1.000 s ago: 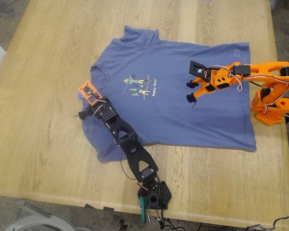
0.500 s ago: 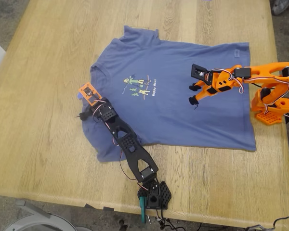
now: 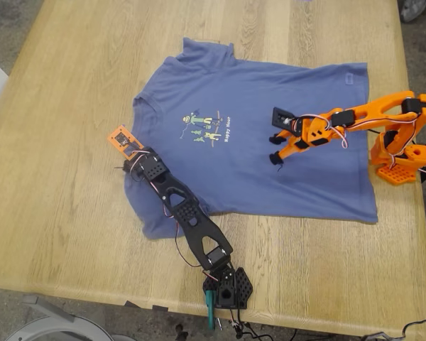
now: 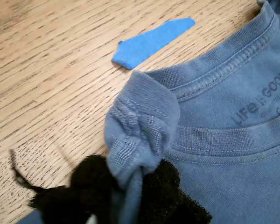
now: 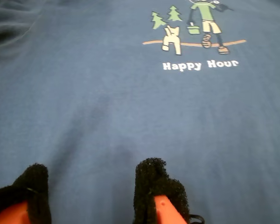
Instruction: Fold a T-shirt
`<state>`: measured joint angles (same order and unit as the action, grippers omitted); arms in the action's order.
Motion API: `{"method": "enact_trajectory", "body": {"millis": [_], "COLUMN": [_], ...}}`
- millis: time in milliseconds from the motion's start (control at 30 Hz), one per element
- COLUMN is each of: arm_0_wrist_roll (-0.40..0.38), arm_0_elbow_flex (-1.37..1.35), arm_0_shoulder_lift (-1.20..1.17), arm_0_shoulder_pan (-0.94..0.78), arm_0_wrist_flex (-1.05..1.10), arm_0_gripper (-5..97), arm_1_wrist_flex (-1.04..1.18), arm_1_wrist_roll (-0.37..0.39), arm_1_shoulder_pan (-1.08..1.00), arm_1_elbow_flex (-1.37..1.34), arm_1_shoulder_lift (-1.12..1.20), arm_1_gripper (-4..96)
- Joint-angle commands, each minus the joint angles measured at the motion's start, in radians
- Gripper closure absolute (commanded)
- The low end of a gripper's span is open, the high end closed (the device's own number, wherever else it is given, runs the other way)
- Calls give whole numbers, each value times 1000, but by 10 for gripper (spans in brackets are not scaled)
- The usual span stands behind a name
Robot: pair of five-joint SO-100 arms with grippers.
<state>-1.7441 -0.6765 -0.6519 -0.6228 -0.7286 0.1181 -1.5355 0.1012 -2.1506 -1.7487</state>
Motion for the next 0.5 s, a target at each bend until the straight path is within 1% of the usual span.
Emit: {"method": "enact_trajectory", "body": {"millis": [0,33,67,467], "arm_0_wrist_roll": [-18,-18,-18,-14], "arm_0_elbow_flex": [72,77,81,190], "arm_0_shoulder_lift": [-69,-69,-69,-77], "arm_0_shoulder_pan": [26,28,29,51], "arm_0_wrist_flex": [-34,-41,-46,-158], "arm_0_gripper": [886,914,918,918], "arm_1_wrist_flex": [-35,-40,-44,-94], "arm_1_wrist_roll": [8,8,9,17], "arm_1_shoulder_pan": [12,15,15,41], "arm_1_elbow_flex": [77,89,101,141], "arm_1_shoulder_lift": [29,44,60,186], "arm_1_gripper": [615,615,615,629]}}
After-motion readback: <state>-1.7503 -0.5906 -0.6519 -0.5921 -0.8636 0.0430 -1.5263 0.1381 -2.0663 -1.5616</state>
